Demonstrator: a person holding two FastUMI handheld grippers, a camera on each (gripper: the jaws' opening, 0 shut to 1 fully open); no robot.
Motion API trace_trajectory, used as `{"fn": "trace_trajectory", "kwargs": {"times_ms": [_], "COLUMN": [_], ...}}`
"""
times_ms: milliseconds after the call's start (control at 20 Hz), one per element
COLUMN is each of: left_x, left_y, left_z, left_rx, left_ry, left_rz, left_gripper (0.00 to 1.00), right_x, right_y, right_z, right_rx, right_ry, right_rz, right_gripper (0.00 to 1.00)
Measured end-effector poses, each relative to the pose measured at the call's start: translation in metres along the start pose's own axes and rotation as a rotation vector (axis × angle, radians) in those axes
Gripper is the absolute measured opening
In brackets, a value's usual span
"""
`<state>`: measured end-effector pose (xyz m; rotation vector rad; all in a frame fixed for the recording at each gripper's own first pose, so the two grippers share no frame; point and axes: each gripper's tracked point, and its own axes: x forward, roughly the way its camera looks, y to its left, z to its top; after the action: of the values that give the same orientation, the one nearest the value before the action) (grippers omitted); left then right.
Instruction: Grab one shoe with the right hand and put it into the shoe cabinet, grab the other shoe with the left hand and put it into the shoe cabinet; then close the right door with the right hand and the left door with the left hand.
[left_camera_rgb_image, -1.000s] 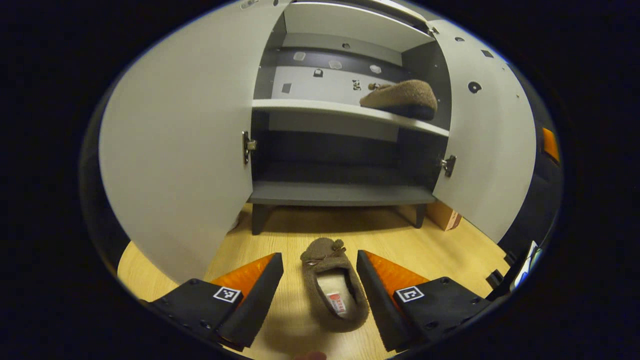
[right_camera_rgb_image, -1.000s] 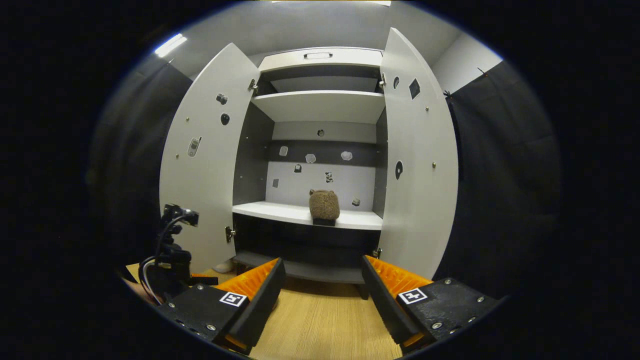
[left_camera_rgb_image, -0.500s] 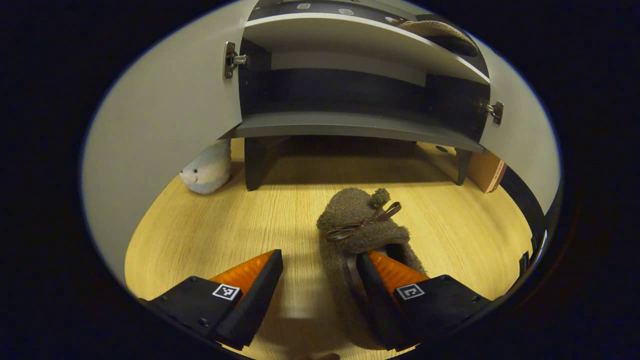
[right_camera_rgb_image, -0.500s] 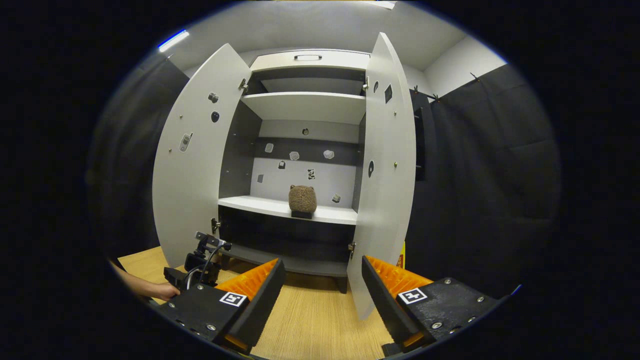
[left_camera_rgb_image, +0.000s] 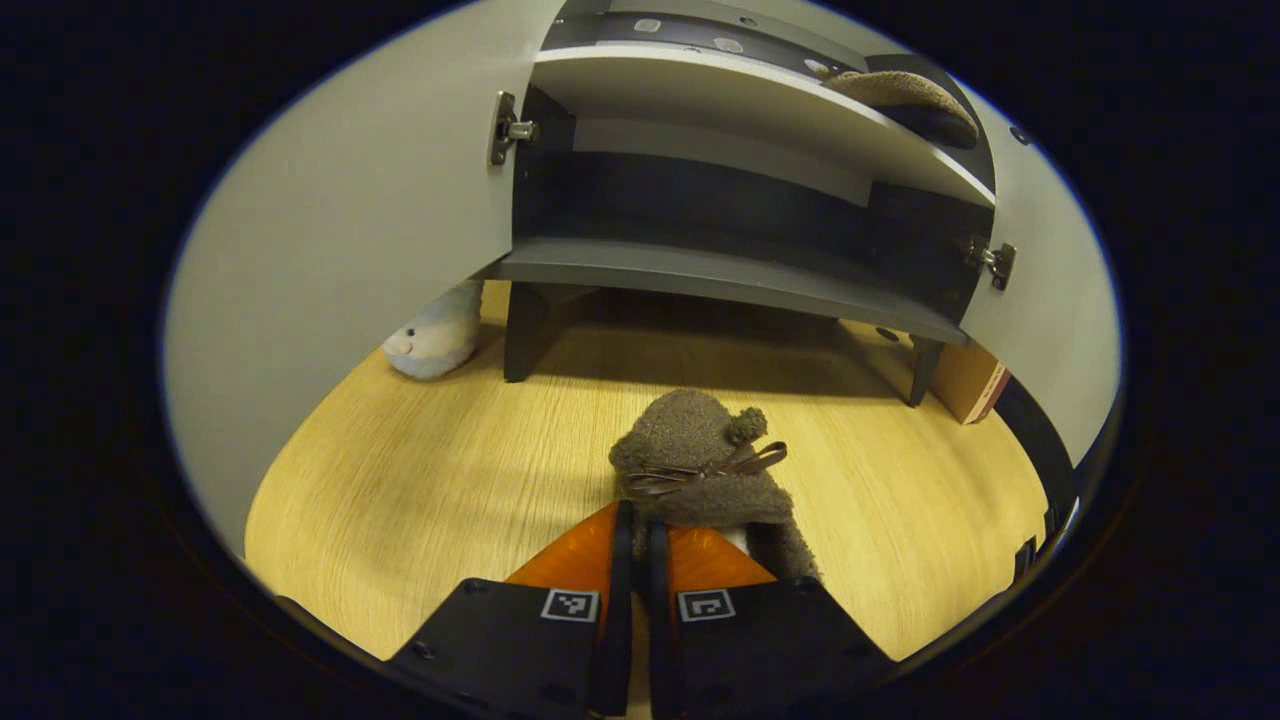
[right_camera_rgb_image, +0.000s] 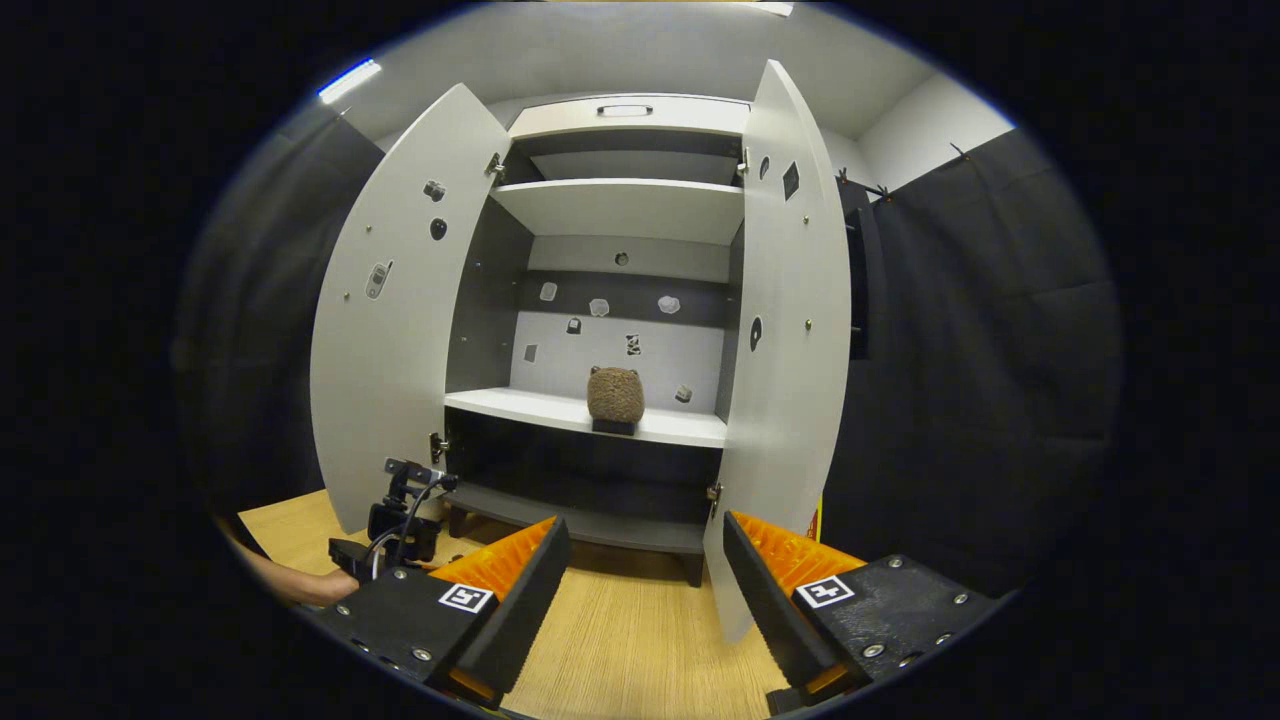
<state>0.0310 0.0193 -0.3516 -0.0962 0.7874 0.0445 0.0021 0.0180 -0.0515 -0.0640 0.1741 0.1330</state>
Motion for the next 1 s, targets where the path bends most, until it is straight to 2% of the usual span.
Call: {"fn": "trace_trajectory", "kwargs": {"times_ms": [150, 250, 350, 400, 550, 750, 900, 1000], "left_x": [-0.052, -0.101, -0.143, -0.16, -0.185, -0.159, -0.094, -0.051], "left_y": [-0.005, -0.02, -0.034, -0.04, -0.05, -0.058, -0.062, -0.067], "left_z": [0.035, 0.073, 0.126, 0.155, 0.242, 0.341, 0.387, 0.399], "left_rx": [0.03, 0.015, 0.008, 0.022, 0.055, 0.015, 0.028, -0.001], "left_ry": [-0.099, -0.173, -0.259, -0.299, -0.381, -0.409, -0.356, -0.279], "left_rz": [0.013, -0.004, -0.025, -0.031, -0.019, -0.03, -0.006, -0.003], "left_gripper": [0.15, 0.15, 0.14, 0.14, 0.14, 0.14, 0.15, 0.14], "right_x": [0.004, 0.006, 0.006, 0.007, 0.006, 0.0, -0.008, -0.012], "right_y": [0.003, 0.005, 0.006, 0.006, 0.007, 0.004, -0.002, -0.006], "right_z": [-0.001, -0.003, -0.005, -0.006, -0.007, -0.006, -0.006, -0.007], "right_rx": [0.003, 0.012, 0.024, 0.029, 0.042, 0.037, 0.021, 0.012], "right_ry": [-0.006, -0.007, -0.006, -0.006, -0.009, -0.015, -0.011, -0.006], "right_rz": [0.001, 0.0, 0.001, 0.002, 0.005, 0.006, -0.01, -0.024], "right_gripper": [0.94, 0.94, 0.97, 0.94, 0.94, 0.94, 0.94, 0.94]}}
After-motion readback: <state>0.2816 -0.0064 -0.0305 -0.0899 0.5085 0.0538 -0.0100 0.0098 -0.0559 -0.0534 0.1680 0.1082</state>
